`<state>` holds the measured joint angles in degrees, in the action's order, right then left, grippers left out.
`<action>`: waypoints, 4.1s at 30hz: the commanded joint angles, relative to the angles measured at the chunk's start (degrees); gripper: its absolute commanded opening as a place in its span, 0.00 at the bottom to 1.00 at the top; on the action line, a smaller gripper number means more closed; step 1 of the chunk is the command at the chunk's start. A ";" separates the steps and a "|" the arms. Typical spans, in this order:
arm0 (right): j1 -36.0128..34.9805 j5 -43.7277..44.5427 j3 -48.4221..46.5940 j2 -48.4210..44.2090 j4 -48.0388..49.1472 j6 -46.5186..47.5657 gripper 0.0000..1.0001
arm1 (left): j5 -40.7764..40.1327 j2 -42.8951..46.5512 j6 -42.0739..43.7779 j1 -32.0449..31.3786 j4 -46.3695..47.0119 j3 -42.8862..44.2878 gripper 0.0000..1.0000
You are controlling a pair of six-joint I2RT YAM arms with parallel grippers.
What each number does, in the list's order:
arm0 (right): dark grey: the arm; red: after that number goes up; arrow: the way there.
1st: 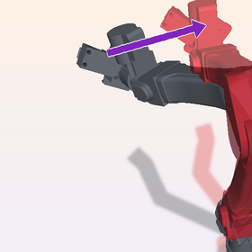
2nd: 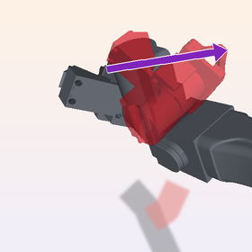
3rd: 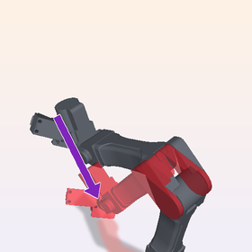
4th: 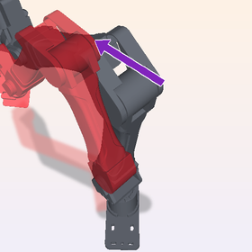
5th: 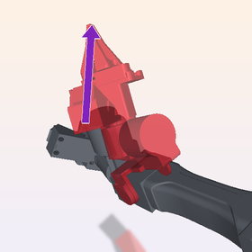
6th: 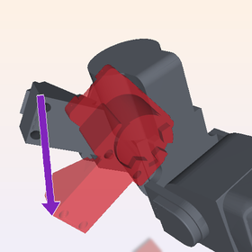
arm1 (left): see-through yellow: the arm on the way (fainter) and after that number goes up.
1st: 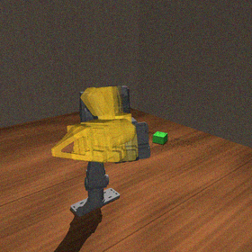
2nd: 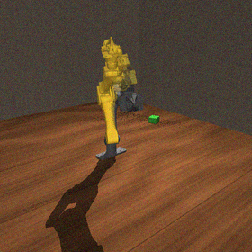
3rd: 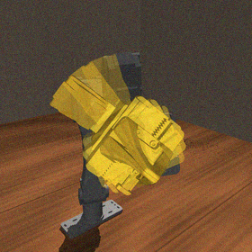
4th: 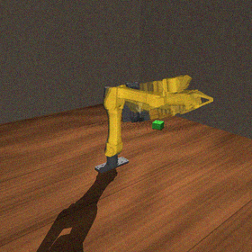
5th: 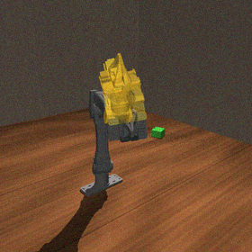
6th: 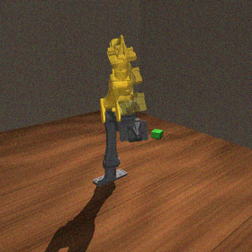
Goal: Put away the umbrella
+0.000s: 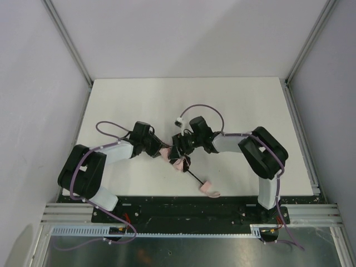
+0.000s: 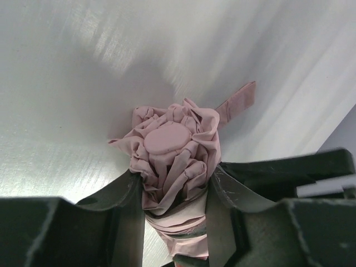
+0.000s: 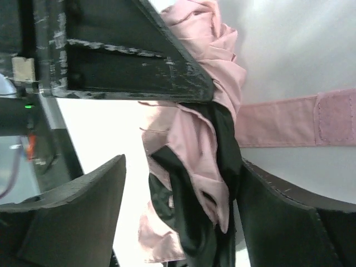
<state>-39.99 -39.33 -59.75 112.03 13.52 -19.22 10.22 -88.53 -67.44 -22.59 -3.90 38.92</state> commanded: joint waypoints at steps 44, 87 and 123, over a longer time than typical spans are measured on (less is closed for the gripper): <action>-8.14 10.66 8.77 -4.55 6.21 3.20 0.00 | -4.27 -1.13 3.56 -0.46 -8.46 1.53 0.39; 13.72 10.17 19.82 -45.14 -0.13 -57.87 0.89 | 25.39 25.19 -2.13 0.86 53.43 0.04 0.00; -5.52 17.34 25.90 -19.97 55.53 -99.32 0.36 | 21.65 18.86 -15.53 -0.79 69.65 4.44 0.00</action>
<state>-45.54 -24.38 -33.85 91.83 64.03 -113.86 33.61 -69.80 -81.12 -22.79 60.82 40.21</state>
